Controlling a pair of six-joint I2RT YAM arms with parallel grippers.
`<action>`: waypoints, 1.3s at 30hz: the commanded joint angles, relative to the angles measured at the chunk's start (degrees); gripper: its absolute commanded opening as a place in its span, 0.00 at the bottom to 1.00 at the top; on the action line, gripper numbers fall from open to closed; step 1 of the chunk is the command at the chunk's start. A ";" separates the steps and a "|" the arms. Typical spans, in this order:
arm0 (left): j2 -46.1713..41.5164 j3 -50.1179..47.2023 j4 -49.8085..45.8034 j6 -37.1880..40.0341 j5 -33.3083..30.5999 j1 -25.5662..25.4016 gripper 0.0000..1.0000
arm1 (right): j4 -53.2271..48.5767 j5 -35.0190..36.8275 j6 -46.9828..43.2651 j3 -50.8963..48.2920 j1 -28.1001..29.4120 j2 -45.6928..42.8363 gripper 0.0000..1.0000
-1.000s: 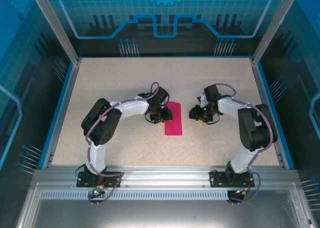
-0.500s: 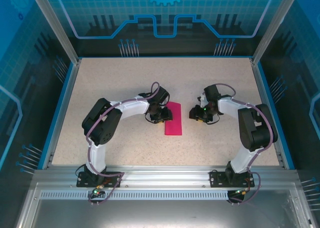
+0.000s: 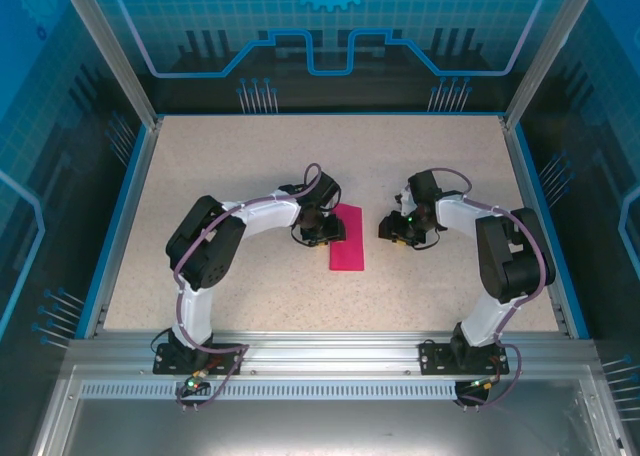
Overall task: Fold a paper plane with a square sheet of paper (fold left side to right side)
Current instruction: First fold in half a square sheet of paper at the center of the table, then hold the square sheet of paper at the center of the table.
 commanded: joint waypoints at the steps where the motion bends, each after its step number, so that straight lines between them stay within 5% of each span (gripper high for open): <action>1: 3.03 0.83 0.04 1.34 1.05 -1.67 0.46 | -0.25 -1.26 -0.58 -0.85 -0.65 -0.79 0.44; 14: 3.47 1.14 -0.13 1.34 0.92 -1.77 0.46 | 0.16 -2.96 -0.06 -0.83 -0.46 -1.73 0.44; 25: 3.47 1.20 -0.30 1.27 0.77 -1.77 0.46 | 3.51 -9.12 3.66 -0.25 3.77 -1.45 0.26; 39: 3.46 1.22 -0.32 1.25 0.79 -1.91 0.46 | 6.07 -9.65 7.24 1.62 9.73 4.89 0.17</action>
